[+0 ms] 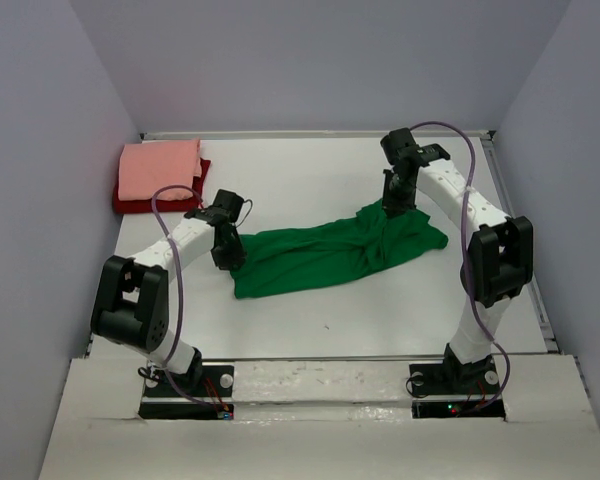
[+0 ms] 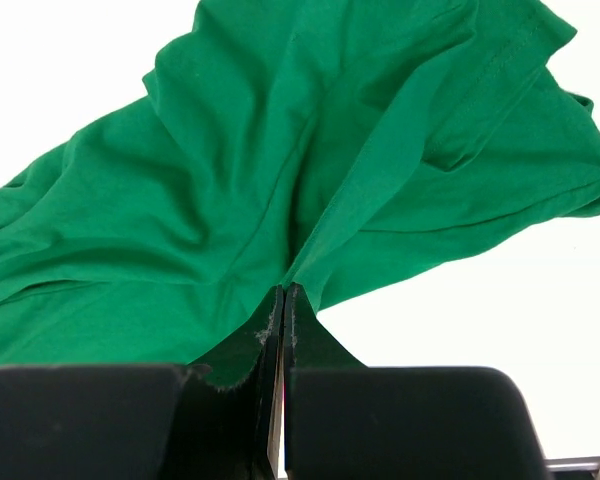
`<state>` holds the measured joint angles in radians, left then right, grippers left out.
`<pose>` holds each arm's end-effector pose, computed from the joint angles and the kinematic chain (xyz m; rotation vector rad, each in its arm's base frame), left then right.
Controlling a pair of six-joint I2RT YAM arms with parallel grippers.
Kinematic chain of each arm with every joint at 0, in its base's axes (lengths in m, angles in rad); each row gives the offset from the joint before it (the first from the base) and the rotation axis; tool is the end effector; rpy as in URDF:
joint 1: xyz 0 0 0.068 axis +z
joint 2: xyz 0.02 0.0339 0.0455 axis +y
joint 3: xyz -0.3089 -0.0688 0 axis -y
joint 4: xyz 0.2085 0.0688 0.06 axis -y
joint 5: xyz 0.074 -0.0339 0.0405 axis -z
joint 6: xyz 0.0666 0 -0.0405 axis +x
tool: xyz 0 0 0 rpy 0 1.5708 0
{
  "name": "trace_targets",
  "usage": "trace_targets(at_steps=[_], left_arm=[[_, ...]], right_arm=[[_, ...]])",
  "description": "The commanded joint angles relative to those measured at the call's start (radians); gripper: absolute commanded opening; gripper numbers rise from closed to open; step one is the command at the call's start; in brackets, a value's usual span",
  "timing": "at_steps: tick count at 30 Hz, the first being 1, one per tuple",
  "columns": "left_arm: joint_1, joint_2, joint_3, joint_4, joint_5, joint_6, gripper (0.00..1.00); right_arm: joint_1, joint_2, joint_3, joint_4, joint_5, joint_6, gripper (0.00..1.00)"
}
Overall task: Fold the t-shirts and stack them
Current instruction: Fold the other side of the tshirt into a rectangle
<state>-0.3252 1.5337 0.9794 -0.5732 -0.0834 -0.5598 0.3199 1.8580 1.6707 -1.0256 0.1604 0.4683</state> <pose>0.2648 -0.0834 0.2367 -0.3414 2.6800 -0.1588 0.3569 0.1070 0.2990 0.2438 2.7401 -0.0131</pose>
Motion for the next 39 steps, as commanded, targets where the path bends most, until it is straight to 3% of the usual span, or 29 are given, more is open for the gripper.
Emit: trace_targets(at_steps=[1,3,4,7,13,39], left_arm=[[0.005,-0.046,-0.03,0.012,0.054,-0.025,0.29],[0.006,-0.064,-0.031,0.015,0.044,-0.025,0.33],[0.008,-0.07,-0.027,0.013,0.025,-0.026,0.42],[0.014,-0.08,-0.021,0.007,0.004,-0.022,0.5],[0.017,-0.066,0.004,-0.06,-0.145,-0.019,0.49],[0.04,0.02,-0.036,0.068,-0.006,-0.017,0.45]], right_arm=[[-0.01,-0.048,0.032,-0.018,0.005,-0.014,0.0],[-0.019,-0.051,0.029,-0.014,-0.002,-0.02,0.0],[-0.019,-0.048,0.03,-0.014,-0.007,-0.02,0.0],[-0.019,-0.048,0.029,-0.011,-0.019,-0.022,0.0],[-0.028,-0.057,0.029,-0.011,-0.018,-0.025,0.0],[-0.047,-0.065,0.072,-0.03,-0.052,-0.03,0.0]])
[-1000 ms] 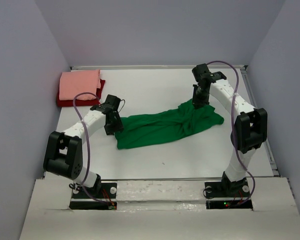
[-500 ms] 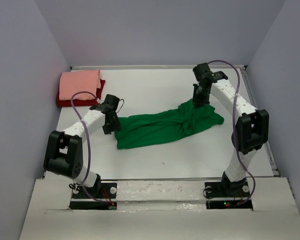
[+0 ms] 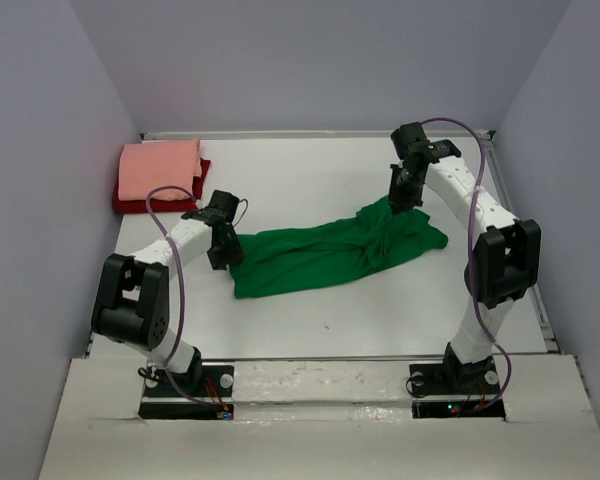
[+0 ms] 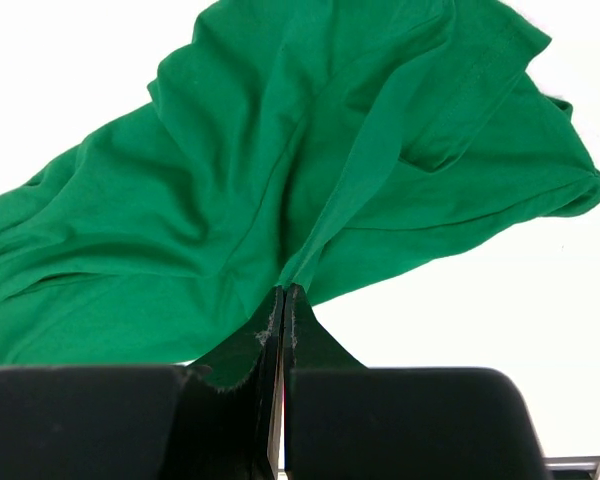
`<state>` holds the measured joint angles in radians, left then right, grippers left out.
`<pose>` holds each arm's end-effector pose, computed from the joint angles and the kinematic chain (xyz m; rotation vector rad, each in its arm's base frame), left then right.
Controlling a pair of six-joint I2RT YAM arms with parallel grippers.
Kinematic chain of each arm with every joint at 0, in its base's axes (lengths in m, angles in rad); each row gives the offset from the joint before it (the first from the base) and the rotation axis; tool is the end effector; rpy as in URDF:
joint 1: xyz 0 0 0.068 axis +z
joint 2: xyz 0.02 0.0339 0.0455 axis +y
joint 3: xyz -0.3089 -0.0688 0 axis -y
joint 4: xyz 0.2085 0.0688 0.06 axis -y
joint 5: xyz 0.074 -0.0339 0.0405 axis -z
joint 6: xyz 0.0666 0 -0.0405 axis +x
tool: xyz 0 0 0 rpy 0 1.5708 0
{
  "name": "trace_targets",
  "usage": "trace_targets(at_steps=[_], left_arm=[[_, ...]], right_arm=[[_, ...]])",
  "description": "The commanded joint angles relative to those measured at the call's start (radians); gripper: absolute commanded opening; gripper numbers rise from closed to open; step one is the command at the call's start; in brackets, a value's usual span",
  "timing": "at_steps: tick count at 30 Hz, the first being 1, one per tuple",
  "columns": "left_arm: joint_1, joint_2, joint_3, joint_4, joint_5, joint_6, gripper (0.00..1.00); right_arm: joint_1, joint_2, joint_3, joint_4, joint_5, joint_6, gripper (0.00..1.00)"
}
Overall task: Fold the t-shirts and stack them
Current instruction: Fold the other side of the tshirt into a rectangle
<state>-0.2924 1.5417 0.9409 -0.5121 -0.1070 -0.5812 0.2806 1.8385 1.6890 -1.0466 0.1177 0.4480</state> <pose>0.2691 -0.0736 0.2281 -0.4186 2.6466 -0.1341 0.3559 0.0944 0.3093 0.2605 2.7379 0.0344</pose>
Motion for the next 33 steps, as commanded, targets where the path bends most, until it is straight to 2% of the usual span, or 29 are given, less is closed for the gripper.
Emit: trace_targets(at_steps=[1,10,12,14,15,18,23,28,33], left_arm=[[0.006,0.015,0.001,0.014,0.021,0.004,0.44],[0.006,0.034,-0.001,0.032,0.046,0.009,0.39],[0.006,0.02,0.002,0.032,0.049,0.011,0.3],[0.009,0.003,0.013,0.023,0.043,0.011,0.04],[0.007,-0.003,0.021,0.011,0.037,0.012,0.0],[0.007,-0.031,0.053,-0.014,0.033,0.018,0.0],[0.007,-0.068,0.163,-0.091,-0.028,0.043,0.0],[0.013,-0.088,0.277,-0.161,-0.051,0.073,0.0],[0.018,-0.071,0.329,-0.174,-0.046,0.092,0.0]], right_arm=[[-0.008,-0.044,0.054,-0.009,-0.012,-0.009,0.0],[-0.008,-0.036,0.051,-0.01,-0.015,-0.008,0.0],[-0.008,-0.036,0.046,-0.01,-0.018,-0.006,0.0],[-0.008,-0.039,0.038,-0.006,-0.012,-0.003,0.0],[-0.008,-0.041,0.032,-0.006,-0.009,0.0,0.0],[-0.008,-0.041,0.02,0.0,-0.001,0.008,0.0],[-0.008,-0.027,0.018,-0.015,0.094,0.012,0.0],[-0.008,-0.004,0.099,-0.052,0.157,0.021,0.0],[-0.026,0.031,0.21,-0.09,0.181,0.024,0.0]])
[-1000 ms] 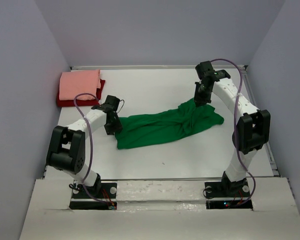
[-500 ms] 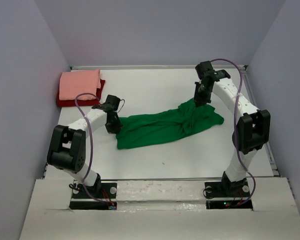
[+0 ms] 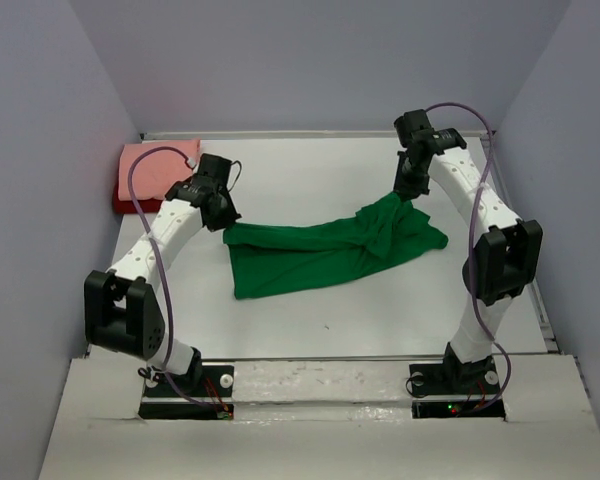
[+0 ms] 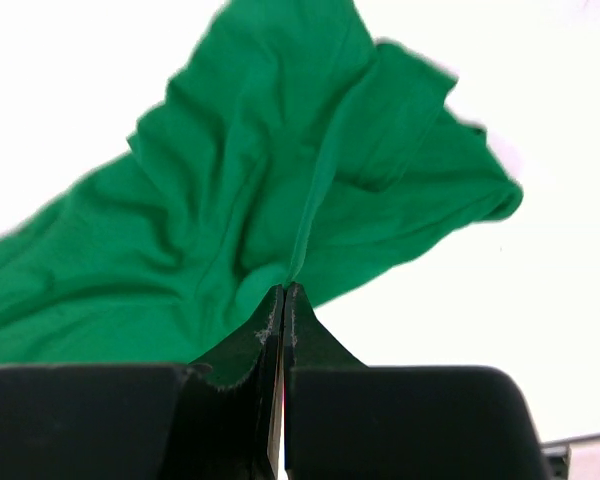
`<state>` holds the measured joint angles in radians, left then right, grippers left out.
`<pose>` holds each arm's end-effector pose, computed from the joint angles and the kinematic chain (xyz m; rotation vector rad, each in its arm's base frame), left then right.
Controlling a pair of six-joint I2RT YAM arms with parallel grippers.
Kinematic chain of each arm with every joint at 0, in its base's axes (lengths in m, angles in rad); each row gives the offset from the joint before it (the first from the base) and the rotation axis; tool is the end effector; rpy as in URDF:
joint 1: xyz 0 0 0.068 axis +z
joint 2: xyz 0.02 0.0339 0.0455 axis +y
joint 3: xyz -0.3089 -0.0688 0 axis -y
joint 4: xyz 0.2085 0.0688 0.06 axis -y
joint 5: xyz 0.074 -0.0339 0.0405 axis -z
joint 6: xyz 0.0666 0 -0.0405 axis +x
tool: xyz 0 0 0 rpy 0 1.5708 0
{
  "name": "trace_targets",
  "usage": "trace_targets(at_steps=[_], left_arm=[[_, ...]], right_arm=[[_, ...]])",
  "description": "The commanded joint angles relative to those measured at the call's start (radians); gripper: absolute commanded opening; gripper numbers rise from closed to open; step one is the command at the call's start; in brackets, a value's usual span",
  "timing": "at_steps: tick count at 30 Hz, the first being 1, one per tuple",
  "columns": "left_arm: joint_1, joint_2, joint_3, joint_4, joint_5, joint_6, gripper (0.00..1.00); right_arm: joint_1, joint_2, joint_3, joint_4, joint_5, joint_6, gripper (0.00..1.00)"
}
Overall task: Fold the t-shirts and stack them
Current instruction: Fold the other side of the tshirt into a rectangle
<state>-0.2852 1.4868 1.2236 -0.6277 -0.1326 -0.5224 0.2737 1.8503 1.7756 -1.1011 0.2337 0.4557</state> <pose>0.2894 -0.0757 0.3161 -0.3484 2.4357 -0.1916 0.3614 0.0854 0.3266 0.3073 2.6726 -0.1030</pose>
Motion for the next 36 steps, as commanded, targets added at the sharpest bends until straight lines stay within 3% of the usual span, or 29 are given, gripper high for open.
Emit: trace_targets(at_steps=[1,15,36], left_arm=[[0.012,-0.005,0.053,-0.056,-0.018,0.041,0.0],[0.057,0.082,0.131,-0.041,-0.013,0.088,0.0],[0.08,0.102,0.228,-0.04,-0.081,0.088,0.0]], right_arm=[[-0.019,0.036,0.174,-0.046,0.078,0.012,0.0],[-0.091,0.243,0.631,-0.181,-0.005,-0.09,0.0],[-0.1,0.25,0.759,-0.066,-0.171,-0.221,0.0]])
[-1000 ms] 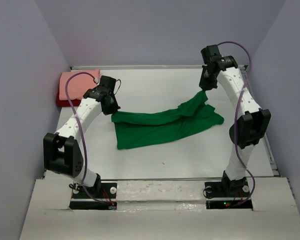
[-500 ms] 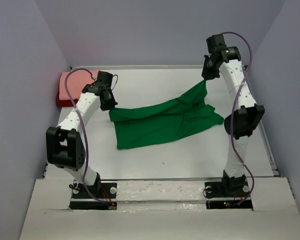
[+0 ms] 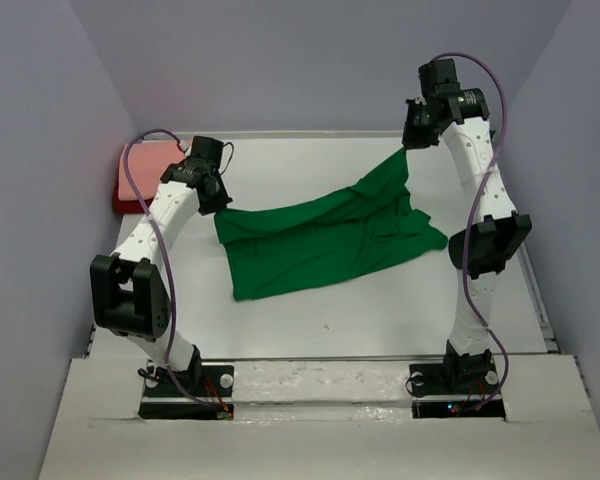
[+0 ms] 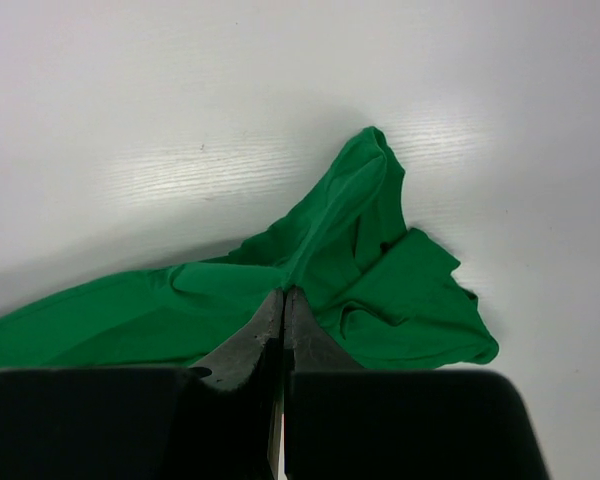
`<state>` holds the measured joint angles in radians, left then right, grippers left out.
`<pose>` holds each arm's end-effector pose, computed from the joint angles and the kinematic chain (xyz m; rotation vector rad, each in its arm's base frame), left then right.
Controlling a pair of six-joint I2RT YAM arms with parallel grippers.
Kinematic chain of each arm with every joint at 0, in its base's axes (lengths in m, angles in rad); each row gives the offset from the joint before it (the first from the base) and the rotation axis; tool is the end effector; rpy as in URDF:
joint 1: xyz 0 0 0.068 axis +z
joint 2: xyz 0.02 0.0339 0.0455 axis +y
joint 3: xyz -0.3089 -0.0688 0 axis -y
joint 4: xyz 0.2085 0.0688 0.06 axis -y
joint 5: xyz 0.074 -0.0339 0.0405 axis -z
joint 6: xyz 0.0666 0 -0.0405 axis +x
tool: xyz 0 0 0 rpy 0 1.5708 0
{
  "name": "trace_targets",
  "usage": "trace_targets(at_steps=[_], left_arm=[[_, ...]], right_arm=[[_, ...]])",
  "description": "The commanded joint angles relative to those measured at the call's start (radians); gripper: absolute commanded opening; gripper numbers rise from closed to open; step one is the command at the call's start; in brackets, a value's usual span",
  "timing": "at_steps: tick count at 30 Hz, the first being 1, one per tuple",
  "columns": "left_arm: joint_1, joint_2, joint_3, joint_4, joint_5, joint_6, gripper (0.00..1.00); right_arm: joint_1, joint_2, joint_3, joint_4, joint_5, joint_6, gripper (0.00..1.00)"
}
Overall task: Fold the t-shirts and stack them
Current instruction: Fold the other side of the tshirt into a rectangle
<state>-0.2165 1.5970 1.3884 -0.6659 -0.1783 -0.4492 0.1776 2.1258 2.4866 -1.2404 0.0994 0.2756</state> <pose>0.3287 -0.0602 0.3308 -0.3599 2.4014 -0.0828 0.4402 0.0723 0.3977 0.1635 2.4406 0.0793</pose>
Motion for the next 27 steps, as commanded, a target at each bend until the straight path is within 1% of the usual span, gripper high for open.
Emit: trace_targets(at_steps=[1,9,12,17,27], left_arm=[[0.012,-0.005,0.066,-0.003,-0.033,0.017,0.0],[0.019,0.001,0.077,0.0,-0.047,0.009,0.0],[0.025,-0.002,0.063,0.0,-0.05,0.012,0.0],[0.039,-0.02,0.028,0.015,-0.058,0.012,0.0],[0.066,0.001,0.012,0.029,-0.062,0.012,0.0]], right_arm=[[-0.004,-0.024,0.052,0.075,-0.047,-0.044,0.0],[-0.013,-0.001,0.09,0.125,-0.09,-0.072,0.0],[-0.013,0.008,0.098,0.14,-0.136,-0.081,0.0],[-0.023,0.017,0.097,0.171,-0.151,-0.099,0.0],[-0.064,0.095,0.118,0.216,-0.26,-0.102,0.0]])
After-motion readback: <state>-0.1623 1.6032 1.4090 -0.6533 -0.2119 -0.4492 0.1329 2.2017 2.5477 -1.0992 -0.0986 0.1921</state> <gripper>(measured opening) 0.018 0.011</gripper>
